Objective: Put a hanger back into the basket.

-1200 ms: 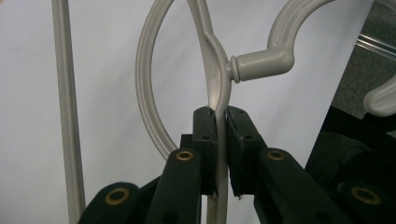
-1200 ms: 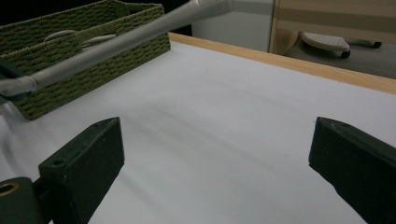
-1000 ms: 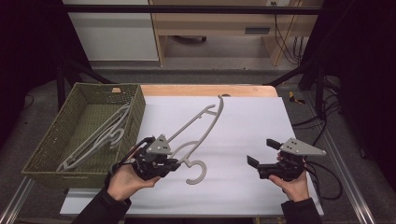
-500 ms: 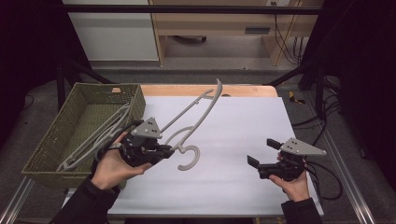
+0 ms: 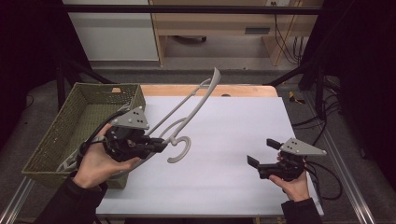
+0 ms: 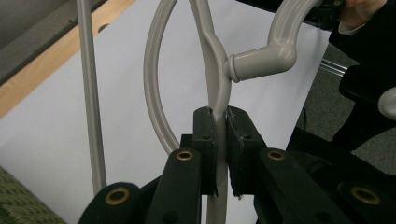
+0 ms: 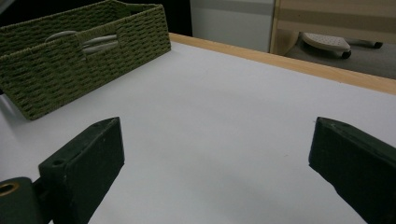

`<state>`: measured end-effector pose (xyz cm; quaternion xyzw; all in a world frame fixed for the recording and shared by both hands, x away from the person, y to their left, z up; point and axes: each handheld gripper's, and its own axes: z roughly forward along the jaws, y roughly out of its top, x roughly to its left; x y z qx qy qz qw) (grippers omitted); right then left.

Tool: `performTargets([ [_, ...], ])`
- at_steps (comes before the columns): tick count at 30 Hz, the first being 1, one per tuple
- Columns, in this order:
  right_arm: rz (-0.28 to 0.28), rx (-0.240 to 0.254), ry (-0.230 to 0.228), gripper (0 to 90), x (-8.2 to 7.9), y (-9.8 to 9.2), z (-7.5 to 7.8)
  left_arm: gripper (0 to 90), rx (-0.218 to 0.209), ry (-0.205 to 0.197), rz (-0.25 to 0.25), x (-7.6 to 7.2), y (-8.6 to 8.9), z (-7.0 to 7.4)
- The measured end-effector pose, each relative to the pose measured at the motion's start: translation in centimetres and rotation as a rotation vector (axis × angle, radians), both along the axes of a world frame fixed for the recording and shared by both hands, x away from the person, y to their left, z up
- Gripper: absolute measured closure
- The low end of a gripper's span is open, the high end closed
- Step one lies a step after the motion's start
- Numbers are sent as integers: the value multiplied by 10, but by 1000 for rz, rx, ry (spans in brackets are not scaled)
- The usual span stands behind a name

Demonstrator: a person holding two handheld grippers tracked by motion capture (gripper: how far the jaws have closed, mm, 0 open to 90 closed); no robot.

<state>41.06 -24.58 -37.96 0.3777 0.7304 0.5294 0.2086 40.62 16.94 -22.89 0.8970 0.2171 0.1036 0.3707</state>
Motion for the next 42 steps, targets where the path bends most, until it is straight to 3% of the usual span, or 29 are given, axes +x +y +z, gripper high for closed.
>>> performTargets([
  [6, 1, -4, 0, 39, 0, 0, 0, 828, 27, -31, 25, 1, 9, 15],
  [13, 3, -5, 3, 38, 0, 0, -1, 828, 68, -27, 72, 15, 26, 17],
  [27, 7, -15, 6, 38, 2, 3, -3, 828, 89, -2, 183, 41, 77, 6],
  [42, 9, -16, 3, 37, 2, 2, -3, 829, 162, 36, 300, 74, 132, -10],
])
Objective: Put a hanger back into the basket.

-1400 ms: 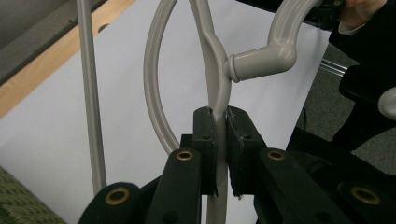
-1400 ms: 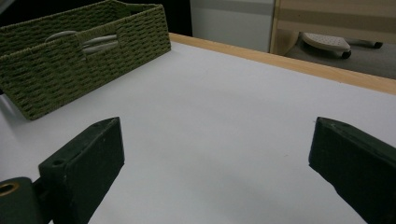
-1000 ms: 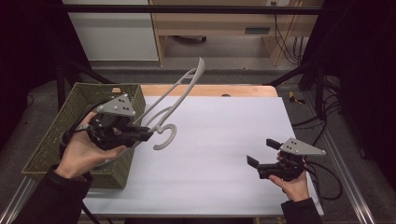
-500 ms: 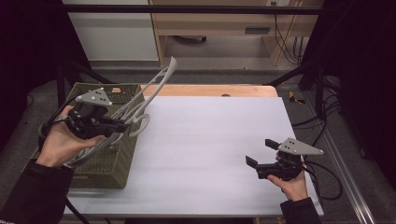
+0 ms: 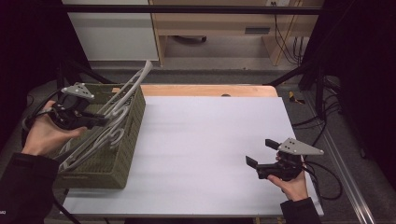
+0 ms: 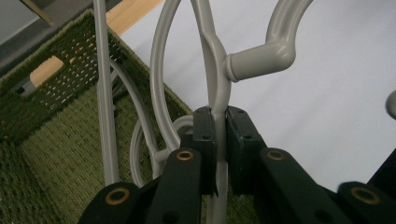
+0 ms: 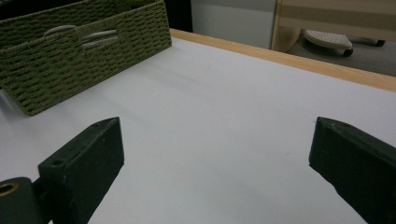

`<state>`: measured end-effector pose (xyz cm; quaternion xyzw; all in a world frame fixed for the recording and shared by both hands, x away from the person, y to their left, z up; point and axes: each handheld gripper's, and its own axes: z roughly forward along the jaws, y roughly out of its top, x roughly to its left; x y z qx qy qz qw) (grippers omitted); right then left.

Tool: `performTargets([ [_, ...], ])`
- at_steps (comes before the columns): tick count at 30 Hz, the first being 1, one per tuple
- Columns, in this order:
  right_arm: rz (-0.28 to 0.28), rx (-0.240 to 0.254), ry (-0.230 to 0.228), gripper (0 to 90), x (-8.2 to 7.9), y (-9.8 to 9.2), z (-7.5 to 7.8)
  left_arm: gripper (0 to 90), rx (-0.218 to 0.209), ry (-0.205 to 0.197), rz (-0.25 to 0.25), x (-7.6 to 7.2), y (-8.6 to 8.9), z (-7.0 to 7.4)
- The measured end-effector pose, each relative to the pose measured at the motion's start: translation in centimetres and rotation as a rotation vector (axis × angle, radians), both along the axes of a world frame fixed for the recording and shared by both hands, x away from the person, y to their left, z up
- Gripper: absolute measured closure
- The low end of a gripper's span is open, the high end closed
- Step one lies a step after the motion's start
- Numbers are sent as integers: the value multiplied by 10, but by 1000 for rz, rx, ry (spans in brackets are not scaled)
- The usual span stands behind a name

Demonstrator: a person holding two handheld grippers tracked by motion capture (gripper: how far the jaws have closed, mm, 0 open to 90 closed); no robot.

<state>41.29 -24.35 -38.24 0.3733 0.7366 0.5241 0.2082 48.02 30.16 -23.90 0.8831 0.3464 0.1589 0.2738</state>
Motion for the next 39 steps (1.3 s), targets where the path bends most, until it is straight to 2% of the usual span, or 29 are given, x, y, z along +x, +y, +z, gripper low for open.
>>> performTargets([
  [3, 0, -2, 1, 37, 0, 0, 0, 828, -6, 7, 7, 3, 6, -5],
  [7, 0, -6, 5, 37, 0, 1, -1, 829, 36, 23, 30, 11, 18, -19],
  [11, 2, -10, 3, 37, 1, 1, -1, 829, 43, 26, 44, 14, 28, -26],
  [18, 4, -16, 8, 37, 1, 1, -2, 829, 71, 40, 52, 16, 39, -36],
  [20, 4, -15, 8, 37, 1, 1, -2, 828, 64, 48, 62, 16, 42, -40],
  [23, 1, -12, 7, 37, 1, 1, -2, 828, 61, 58, 72, 17, 45, -45],
  [24, 2, -14, 8, 37, 1, 1, -2, 828, 79, 65, 74, 18, 47, -49],
  [27, 5, -16, 9, 37, 1, 2, -2, 828, 86, 83, 84, 18, 50, -56],
  [31, 5, -15, 10, 37, 2, 3, -2, 828, 104, 84, 89, 18, 53, -61],
  [33, 7, -18, 13, 37, 2, 3, -3, 829, 119, 90, 99, 20, 56, -68],
  [37, 4, -20, 16, 37, 2, 4, -3, 828, 116, 102, 96, 23, 56, -74],
  [39, 3, -19, 15, 37, 2, 3, -3, 828, 129, 108, 99, 26, 55, -78],
])
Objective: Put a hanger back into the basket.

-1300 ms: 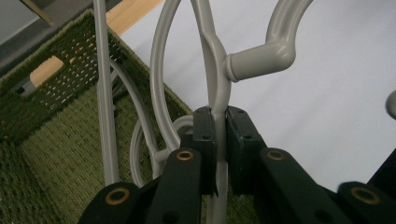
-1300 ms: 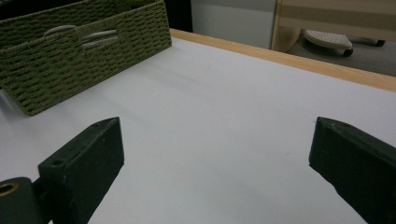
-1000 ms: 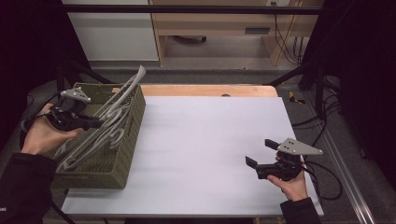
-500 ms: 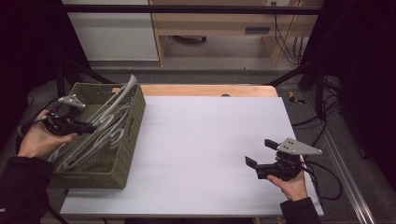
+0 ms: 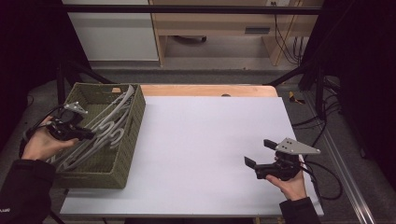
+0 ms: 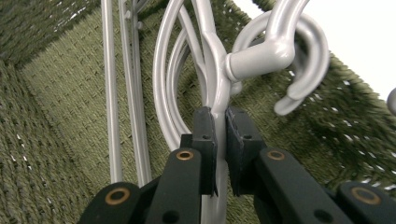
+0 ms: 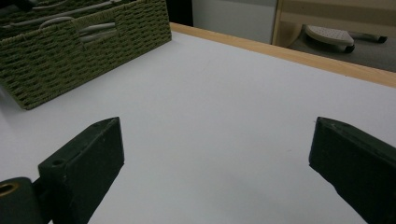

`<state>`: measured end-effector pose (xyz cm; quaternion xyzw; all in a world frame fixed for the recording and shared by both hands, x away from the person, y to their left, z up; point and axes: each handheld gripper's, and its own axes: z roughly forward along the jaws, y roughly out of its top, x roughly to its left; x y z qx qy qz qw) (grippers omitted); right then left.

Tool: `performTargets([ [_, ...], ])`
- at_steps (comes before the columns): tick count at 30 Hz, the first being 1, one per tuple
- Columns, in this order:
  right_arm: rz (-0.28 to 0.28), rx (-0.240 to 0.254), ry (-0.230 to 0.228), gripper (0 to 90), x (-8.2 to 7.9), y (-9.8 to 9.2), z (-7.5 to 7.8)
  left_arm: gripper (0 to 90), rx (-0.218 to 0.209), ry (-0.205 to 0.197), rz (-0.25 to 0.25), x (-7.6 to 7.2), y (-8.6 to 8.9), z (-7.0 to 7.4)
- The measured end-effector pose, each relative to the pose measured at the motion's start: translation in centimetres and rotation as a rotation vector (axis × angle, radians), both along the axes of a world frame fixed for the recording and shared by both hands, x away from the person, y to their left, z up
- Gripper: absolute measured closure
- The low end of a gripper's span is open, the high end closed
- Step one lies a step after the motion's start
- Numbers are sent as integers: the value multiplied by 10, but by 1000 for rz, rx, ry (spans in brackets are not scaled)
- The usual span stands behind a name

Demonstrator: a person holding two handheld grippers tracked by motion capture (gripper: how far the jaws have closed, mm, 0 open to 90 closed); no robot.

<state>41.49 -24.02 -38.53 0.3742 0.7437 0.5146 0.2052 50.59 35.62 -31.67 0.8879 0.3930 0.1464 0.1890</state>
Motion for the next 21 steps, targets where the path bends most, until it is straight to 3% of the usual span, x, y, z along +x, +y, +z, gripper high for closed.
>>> performTargets([
  [8, 2, -1, -5, 38, 0, -1, 0, 828, 8, 16, 27, 10, 1, -15],
  [17, 1, 3, -12, 38, -1, -2, 1, 827, 52, 42, 26, 19, -8, -39],
  [21, 4, 2, -12, 38, -1, -2, 1, 824, 42, 42, 30, 19, -8, -47],
])
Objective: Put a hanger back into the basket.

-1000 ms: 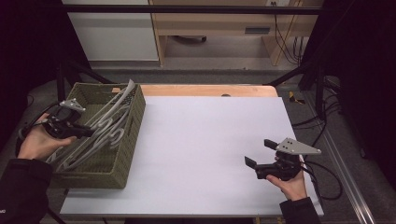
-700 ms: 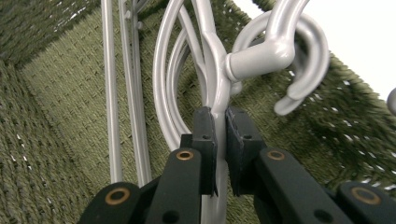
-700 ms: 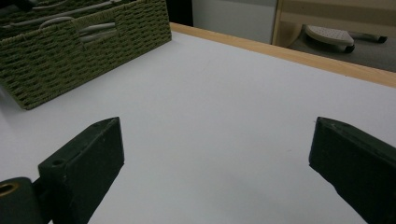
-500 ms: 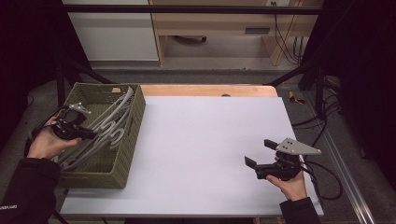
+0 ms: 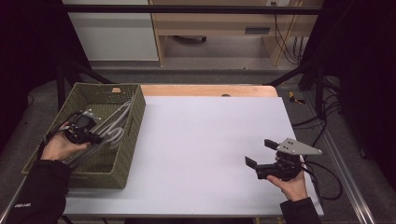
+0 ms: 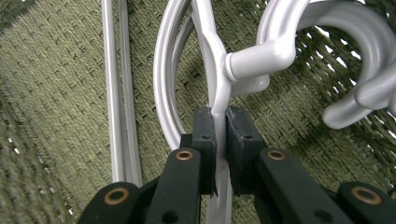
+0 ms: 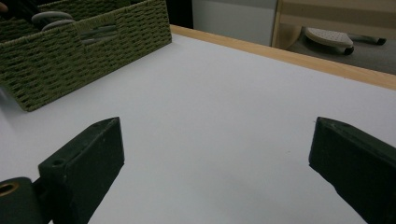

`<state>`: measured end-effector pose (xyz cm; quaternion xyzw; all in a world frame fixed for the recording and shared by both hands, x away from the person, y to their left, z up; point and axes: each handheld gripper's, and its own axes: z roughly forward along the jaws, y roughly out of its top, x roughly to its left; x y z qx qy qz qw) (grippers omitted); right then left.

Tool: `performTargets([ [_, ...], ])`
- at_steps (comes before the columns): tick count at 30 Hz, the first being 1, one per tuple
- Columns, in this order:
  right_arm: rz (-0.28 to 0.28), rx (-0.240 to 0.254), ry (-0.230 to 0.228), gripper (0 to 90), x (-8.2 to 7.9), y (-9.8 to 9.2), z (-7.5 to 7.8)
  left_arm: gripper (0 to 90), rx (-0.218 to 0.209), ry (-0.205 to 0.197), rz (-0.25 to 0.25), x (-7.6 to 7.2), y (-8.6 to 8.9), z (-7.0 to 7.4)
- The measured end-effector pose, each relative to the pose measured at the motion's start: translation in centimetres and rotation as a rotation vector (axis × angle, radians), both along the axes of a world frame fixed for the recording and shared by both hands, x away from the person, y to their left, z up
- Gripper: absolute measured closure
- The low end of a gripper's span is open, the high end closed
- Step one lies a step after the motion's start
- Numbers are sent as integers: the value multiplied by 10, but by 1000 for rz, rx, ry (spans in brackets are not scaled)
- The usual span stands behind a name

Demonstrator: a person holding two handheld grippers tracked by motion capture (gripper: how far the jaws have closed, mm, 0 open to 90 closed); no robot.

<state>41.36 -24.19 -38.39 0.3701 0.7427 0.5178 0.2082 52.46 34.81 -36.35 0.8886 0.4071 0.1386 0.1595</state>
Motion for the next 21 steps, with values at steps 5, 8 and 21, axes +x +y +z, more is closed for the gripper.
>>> performTargets([
  [5, -2, 1, 4, 37, 0, 1, -1, 772, -8, -42, 17, -5, 2, 0],
  [8, -5, -1, 0, 35, 1, 2, -1, 711, -53, -113, 20, -15, 4, 7],
  [21, -24, 4, -10, 32, 0, 1, -1, 395, -317, -350, -6, -61, -11, 35],
])
